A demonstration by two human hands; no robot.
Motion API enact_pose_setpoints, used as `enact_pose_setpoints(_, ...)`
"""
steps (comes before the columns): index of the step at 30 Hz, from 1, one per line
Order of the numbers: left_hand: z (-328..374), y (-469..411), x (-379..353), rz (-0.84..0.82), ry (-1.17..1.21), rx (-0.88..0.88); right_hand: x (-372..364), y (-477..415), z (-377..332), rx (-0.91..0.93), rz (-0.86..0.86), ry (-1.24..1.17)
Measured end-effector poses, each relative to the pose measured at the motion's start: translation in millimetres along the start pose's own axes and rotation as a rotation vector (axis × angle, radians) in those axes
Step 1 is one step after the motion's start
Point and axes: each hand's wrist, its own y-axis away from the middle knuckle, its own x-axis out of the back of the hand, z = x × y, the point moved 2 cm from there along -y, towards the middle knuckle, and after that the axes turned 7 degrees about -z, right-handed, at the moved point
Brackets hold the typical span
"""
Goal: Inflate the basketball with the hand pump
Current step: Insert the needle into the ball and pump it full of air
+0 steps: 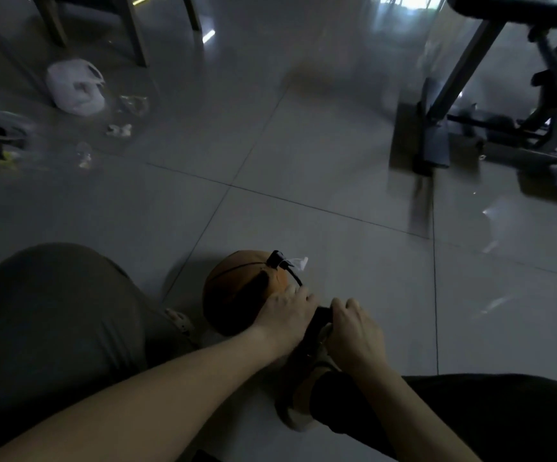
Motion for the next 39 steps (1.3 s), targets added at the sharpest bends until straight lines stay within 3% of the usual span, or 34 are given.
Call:
enact_pose_setpoints(6, -10.5, -1.3, 94.2, 0.230, 0.017, 0.013, 66.9, 15.9, -11.0, 0.131, 0.516, -0.132)
enact_pose_setpoints(8, -1.3, 5.5, 104.6, 0.271, 0.016, 0.008, 79.0, 22.7, -9.7, 0.120, 0.595, -0.112)
enact_pose_setpoints(15, 8.9, 13.9, 39.8, 0.212, -0.039, 0.057, 31.1, 17.1, -9.2, -0.083, 0.275, 0.066)
enact_pose_setpoints(20, -0.1, -0.4, -9.1, 0.137, -0.044, 0.040, 7.5, 13.0, -6.9, -0.149, 0.101, 0.039)
enact_pose_setpoints(24, 4.3, -5.5, -21.0, 0.079, -0.043, 0.083, -1.7, 1.9, -3.4, -0.156, -0.040, -0.006)
enact_pose_setpoints(30, 1.3, 0.1, -16.7, -0.011, 0.017, 0.090, 9.7, 4.4, 0.7, -0.091, -0.113, -0.023)
enact_pose_setpoints(33, -1.6, -3.8, 14.8, 0.051, 0.029, 0.012, 27.5, 9.5, 7.2, -0.084, 0.061, -0.035)
enact_pose_setpoints(37, -2.1, -2.2, 87.5, 0.410, 0.006, -0.026, 82.5, 23.9, 2.9, 0.050, 0.532, -0.031)
enact_pose_setpoints(39, 0.1, 5.7, 106.9, 0.524, 0.007, -0.013, 102.9, 34.7, -5.0, 0.078, 0.664, -0.036)
